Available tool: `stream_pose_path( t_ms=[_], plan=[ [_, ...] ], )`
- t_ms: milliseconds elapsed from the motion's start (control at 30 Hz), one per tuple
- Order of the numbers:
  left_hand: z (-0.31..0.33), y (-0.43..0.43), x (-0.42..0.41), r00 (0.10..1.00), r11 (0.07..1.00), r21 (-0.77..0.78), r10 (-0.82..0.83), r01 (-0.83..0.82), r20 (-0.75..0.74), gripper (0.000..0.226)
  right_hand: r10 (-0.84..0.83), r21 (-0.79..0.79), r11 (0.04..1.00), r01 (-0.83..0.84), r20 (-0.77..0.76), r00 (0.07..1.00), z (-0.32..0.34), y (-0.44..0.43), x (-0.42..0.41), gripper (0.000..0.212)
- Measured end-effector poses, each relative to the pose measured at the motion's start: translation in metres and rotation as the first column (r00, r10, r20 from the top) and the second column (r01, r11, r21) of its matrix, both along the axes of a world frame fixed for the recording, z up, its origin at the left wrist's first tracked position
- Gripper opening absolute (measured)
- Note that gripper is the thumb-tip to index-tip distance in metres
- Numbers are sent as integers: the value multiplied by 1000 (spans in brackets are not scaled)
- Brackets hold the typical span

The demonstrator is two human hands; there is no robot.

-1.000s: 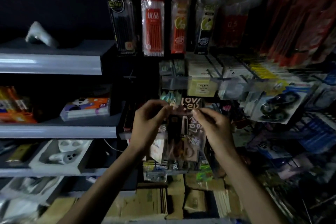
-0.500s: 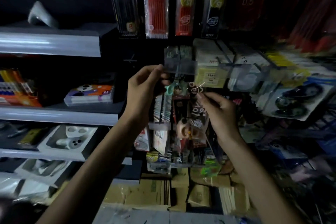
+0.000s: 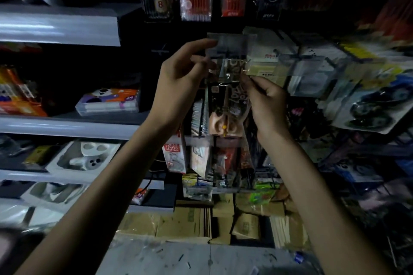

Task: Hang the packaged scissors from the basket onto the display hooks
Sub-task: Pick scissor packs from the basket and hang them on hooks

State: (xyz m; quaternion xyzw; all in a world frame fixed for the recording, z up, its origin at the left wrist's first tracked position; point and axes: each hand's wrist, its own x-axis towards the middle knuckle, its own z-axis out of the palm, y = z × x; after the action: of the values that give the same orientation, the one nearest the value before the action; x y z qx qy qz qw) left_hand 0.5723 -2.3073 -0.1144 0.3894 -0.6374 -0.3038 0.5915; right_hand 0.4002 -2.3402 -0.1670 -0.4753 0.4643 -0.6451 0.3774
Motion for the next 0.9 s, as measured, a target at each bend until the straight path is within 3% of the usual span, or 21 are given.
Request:
stream_pose_path(
  t_ms=[167, 400, 900],
  plan=[
    [-6, -1, 1, 997, 999, -50, -3, 7, 81, 40, -14, 26, 1000, 14, -2, 1000, 2, -9, 7, 29],
    [-15, -2, 4, 994, 998, -56, -14, 20, 113, 48, -42, -15, 999, 43, 64, 997, 9, -18, 18, 7],
    [-19, 3, 6, 992, 998, -61, 15, -7, 129, 54, -106, 22, 994, 105, 57, 993, 5, -21, 20, 19]
  ],
)
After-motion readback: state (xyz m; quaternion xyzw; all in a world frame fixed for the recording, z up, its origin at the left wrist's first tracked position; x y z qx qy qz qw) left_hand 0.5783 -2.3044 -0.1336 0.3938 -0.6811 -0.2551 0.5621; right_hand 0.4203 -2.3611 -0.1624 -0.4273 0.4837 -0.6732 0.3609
